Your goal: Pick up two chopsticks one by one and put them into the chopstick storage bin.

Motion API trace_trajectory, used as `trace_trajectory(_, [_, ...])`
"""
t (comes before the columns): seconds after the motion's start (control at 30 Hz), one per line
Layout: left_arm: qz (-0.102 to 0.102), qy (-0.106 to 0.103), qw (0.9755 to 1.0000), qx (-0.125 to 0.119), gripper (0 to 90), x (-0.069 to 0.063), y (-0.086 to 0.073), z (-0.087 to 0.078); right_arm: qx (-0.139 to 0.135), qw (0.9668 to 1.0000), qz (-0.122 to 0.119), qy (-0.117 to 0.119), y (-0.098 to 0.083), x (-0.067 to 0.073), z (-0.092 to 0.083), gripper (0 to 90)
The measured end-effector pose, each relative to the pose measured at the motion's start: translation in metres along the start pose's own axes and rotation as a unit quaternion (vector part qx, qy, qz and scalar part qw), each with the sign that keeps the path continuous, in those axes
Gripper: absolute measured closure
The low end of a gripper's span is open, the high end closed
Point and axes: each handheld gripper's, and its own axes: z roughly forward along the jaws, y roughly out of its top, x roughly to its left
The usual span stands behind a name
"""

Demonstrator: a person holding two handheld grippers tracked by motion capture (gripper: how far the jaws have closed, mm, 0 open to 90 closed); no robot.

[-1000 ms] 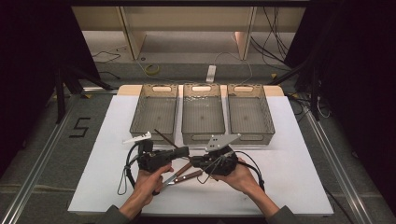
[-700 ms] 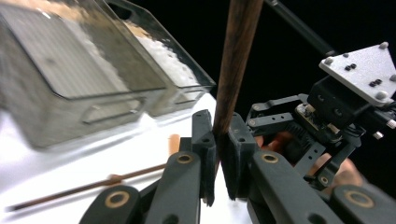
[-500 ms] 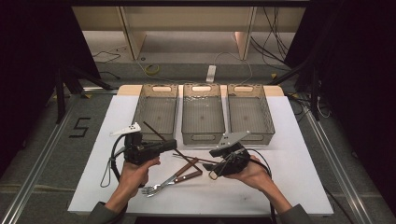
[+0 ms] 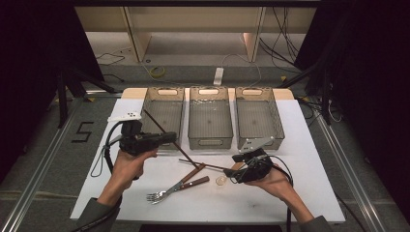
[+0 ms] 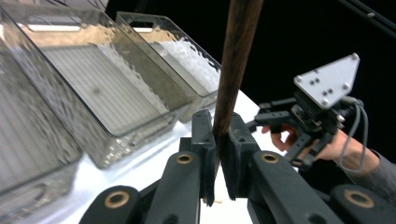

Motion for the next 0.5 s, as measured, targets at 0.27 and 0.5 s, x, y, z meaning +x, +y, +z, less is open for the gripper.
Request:
trace_trajectory(0.27, [-0.010,0.027,0.9996,0.004,83.9,0.019,0.032,-0.003,-0.007,1.0000,0.007,-0.001,-0.005,-0.001,-0.004,35.8])
trace_trajectory(0.5, [-0.010,0.054,0.9984,0.014,84.0,0.034,0.057,-0.004,-0.006,0.9999,0.012,0.004,-0.006,-0.001,-0.002,33.3])
